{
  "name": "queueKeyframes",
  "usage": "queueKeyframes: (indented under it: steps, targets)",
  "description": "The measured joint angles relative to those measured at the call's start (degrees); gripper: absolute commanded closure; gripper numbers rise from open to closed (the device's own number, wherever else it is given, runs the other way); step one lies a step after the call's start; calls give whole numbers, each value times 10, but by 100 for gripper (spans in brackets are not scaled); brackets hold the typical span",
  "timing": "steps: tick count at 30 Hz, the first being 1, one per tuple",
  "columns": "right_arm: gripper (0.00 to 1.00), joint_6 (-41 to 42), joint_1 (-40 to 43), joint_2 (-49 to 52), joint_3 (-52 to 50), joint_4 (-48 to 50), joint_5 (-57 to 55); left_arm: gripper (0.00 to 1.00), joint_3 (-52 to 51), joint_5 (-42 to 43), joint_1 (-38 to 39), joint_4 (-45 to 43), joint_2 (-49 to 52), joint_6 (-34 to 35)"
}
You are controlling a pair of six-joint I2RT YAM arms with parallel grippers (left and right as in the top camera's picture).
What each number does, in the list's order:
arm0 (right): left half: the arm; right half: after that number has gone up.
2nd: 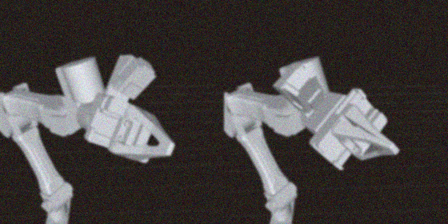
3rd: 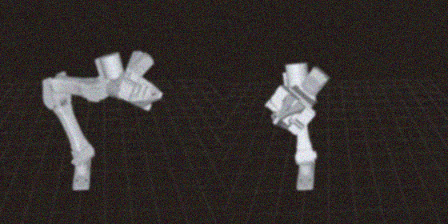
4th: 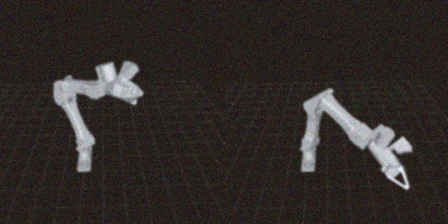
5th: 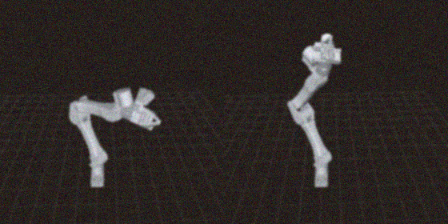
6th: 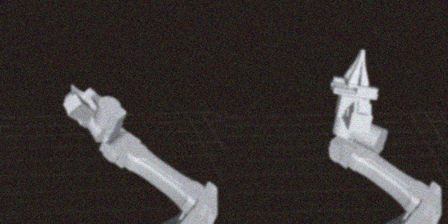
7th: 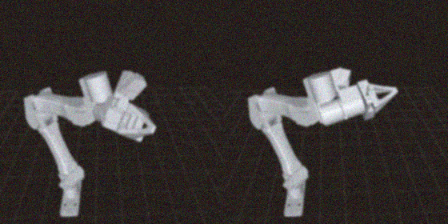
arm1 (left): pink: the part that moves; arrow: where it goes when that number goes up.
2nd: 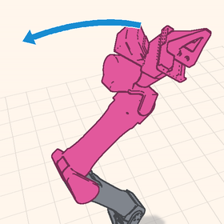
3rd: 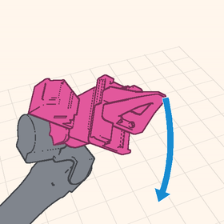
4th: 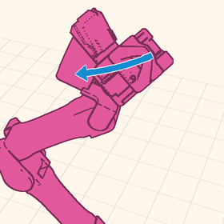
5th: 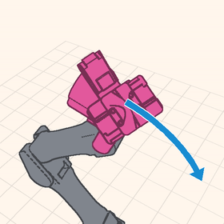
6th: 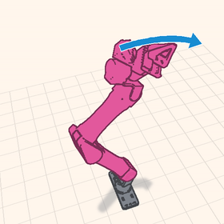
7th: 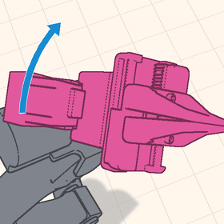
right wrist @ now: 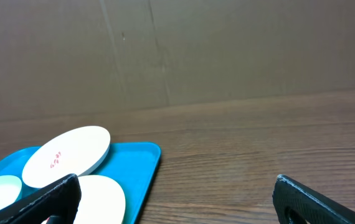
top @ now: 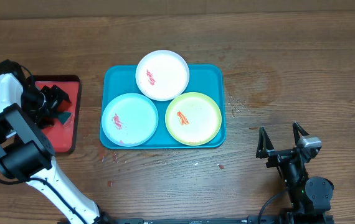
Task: Clean dirty plates on tray and stack at the side
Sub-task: 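Grasp the green-orange sponge with the left gripper and dip it in water, then lift the sponge and carry it to the light blue plate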
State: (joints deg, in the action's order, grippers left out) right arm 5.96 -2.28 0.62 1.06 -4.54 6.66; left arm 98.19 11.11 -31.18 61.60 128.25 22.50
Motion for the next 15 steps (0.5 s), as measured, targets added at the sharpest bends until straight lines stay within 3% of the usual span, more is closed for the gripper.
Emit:
queueKeyframes:
  steps: [3,8,15]
  targets:
    - [0,0,0,0,0,0,0,96,-1,-14,-1,0,3,0]
    - [0,0,0,0,0,0,0,96,1,-17,-4,11,5,-2]
    - [0,0,0,0,0,0,0,96,84,-24,-4,115,28,-2]
